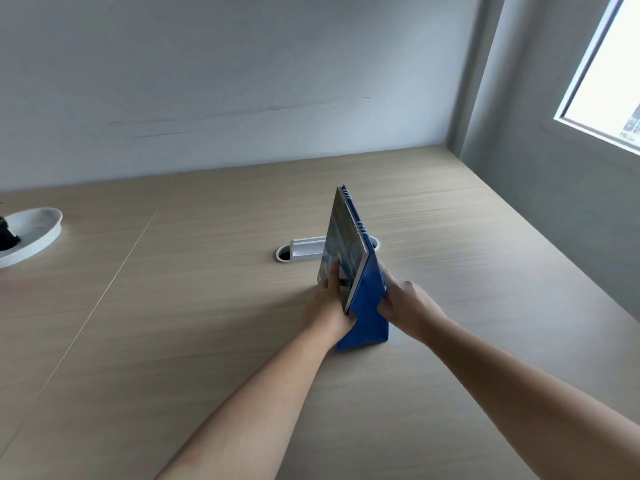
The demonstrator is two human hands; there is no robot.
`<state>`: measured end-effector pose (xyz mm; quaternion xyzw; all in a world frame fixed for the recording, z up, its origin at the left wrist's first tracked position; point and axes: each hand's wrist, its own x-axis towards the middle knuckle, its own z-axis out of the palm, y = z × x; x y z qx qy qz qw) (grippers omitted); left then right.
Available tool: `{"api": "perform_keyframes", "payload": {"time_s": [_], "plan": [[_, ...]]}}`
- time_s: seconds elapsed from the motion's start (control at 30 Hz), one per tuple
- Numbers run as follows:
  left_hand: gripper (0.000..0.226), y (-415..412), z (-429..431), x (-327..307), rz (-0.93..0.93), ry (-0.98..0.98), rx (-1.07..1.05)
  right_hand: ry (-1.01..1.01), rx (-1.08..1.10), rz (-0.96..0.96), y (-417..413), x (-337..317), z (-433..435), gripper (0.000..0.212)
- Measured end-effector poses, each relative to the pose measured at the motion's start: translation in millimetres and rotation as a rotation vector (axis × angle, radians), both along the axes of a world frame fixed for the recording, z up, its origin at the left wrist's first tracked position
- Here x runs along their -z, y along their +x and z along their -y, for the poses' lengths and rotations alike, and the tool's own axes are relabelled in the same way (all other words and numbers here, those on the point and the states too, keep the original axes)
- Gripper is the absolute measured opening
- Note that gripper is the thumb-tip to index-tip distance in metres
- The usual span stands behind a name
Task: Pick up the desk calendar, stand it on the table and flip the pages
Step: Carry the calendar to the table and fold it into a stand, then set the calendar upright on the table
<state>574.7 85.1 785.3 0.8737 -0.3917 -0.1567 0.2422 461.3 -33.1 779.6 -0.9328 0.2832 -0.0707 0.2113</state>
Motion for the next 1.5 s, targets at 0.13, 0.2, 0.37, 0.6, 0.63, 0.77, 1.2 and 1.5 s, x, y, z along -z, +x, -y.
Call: {"api": "perform_keyframes", "payload": {"time_s": [0.13, 0.2, 0.37, 0.6, 0.63, 0.77, 1.2, 1.5], "plan": [[0.110, -8, 2, 9, -0.050, -0.024, -0.042, -0.017, -0.020, 0.019, -3, -6, 20, 0.051], [0.112, -4, 1, 12, -0.096, -0.027, -0.015, -0.001, 0.017, 0.051, -4, -6, 21, 0.046], [0.093, 46, -8, -12, -0.438, -0.337, -0.140, 0.051, 0.315, 0.265, -29, 4, 12, 0.024], [0.103, 105, 35, -39, -0.592, -0.155, -0.118, 0.177, 0.144, 0.291, -11, -4, -41, 0.019], [0.100, 103, 40, -41, -0.626, -0.166, -0.086, 0.210, 0.164, 0.285, -5, -6, -45, 0.018], [0.078, 94, 30, -32, -0.610, -0.263, -0.143, 0.248, 0.312, 0.301, 1, -9, -34, 0.014], [0.038, 61, -41, -19, -0.231, -0.296, -0.342, 0.392, 0.319, 0.341, 22, -19, -24, 0.043], [0.043, 52, -30, -33, -0.309, -0.372, -0.356, 0.300, 0.284, 0.334, 5, -22, -42, 0.058]]}}
